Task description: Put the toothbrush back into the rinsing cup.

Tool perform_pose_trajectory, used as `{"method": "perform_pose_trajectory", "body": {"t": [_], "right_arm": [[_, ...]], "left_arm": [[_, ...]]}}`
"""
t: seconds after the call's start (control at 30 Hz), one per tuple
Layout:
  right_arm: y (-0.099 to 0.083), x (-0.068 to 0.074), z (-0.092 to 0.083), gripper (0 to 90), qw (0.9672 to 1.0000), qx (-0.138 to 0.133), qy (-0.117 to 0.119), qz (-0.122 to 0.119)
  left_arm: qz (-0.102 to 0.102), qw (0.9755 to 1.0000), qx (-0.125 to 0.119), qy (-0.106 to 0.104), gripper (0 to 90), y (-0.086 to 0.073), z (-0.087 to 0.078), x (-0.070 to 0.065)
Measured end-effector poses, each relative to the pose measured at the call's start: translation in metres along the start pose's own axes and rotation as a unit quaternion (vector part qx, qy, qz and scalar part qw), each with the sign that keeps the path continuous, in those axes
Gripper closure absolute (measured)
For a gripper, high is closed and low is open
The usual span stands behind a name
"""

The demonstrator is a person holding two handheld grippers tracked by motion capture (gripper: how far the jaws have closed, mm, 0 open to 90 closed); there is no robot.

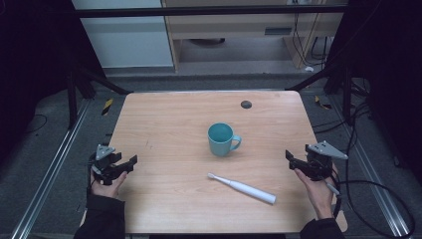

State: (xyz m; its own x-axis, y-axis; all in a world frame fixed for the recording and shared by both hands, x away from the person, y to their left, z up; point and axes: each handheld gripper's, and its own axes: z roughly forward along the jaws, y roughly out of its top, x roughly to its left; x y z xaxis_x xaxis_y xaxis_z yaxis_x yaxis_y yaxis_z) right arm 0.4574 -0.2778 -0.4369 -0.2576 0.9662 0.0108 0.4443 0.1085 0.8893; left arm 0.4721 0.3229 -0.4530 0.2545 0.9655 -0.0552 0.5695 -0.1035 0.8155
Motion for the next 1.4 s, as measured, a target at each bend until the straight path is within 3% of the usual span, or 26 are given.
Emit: {"method": "perform_pose_trajectory", "body": {"t": [0.33, 0.5, 0.53, 0.67, 0.87, 0.9, 0.93, 0.97, 1.2, 1.23, 1.27, 1.3, 1.33, 1.4], "right_arm": [[0.015, 0.014, -0.012, 27.1, 0.9977, 0.024, 0.037, -0.051], [0.021, 0.027, -0.011, 28.8, 0.9935, 0.047, 0.069, -0.078], [0.023, 0.032, -0.012, 29.5, 0.9912, 0.058, 0.083, -0.085], [0.027, 0.037, -0.012, 31.8, 0.9883, 0.073, 0.096, -0.093], [0.033, 0.054, -0.010, 34.9, 0.9737, 0.122, 0.143, -0.128], [0.033, 0.054, -0.010, 34.9, 0.9737, 0.122, 0.143, -0.128], [0.033, 0.059, -0.009, 36.2, 0.9686, 0.134, 0.155, -0.140], [0.033, 0.062, -0.008, 36.9, 0.9659, 0.142, 0.161, -0.145], [0.033, 0.072, -0.006, 40.2, 0.9492, 0.183, 0.191, -0.171], [0.033, 0.072, -0.006, 40.2, 0.9492, 0.183, 0.191, -0.171], [0.033, 0.075, -0.006, 41.3, 0.9444, 0.194, 0.198, -0.177], [0.033, 0.075, -0.006, 41.3, 0.9444, 0.194, 0.198, -0.177], [0.033, 0.077, -0.005, 42.0, 0.9407, 0.202, 0.203, -0.183], [0.033, 0.078, -0.005, 42.4, 0.9397, 0.205, 0.203, -0.184]], "left_arm": [[0.012, 0.9998, 0.012, -0.006, 36.3, -0.002, 0.002, -0.002], [0.015, 0.9996, 0.019, -0.011, 36.5, -0.004, 0.004, -0.003], [0.018, 0.9996, 0.019, -0.010, 36.6, -0.004, 0.004, -0.004], [0.019, 0.9996, 0.020, -0.010, 36.4, -0.005, 0.006, -0.005], [0.028, 0.9992, 0.026, -0.011, 36.4, -0.007, 0.008, -0.008], [0.028, 0.9992, 0.026, -0.011, 36.4, -0.007, 0.008, -0.008], [0.031, 0.9991, 0.027, -0.010, 36.4, -0.007, 0.008, -0.008], [0.031, 0.9991, 0.027, -0.010, 36.4, -0.007, 0.008, -0.008], [0.036, 0.9988, 0.031, -0.011, 36.4, -0.007, 0.009, -0.009], [0.036, 0.9988, 0.031, -0.011, 36.4, -0.007, 0.009, -0.009], [0.037, 0.9987, 0.033, -0.012, 36.4, -0.008, 0.010, -0.010], [0.037, 0.9987, 0.033, -0.012, 36.4, -0.008, 0.010, -0.010], [0.036, 0.9987, 0.033, -0.012, 36.4, -0.008, 0.010, -0.010], [0.037, 0.9987, 0.033, -0.012, 36.3, -0.008, 0.010, -0.010]]}}
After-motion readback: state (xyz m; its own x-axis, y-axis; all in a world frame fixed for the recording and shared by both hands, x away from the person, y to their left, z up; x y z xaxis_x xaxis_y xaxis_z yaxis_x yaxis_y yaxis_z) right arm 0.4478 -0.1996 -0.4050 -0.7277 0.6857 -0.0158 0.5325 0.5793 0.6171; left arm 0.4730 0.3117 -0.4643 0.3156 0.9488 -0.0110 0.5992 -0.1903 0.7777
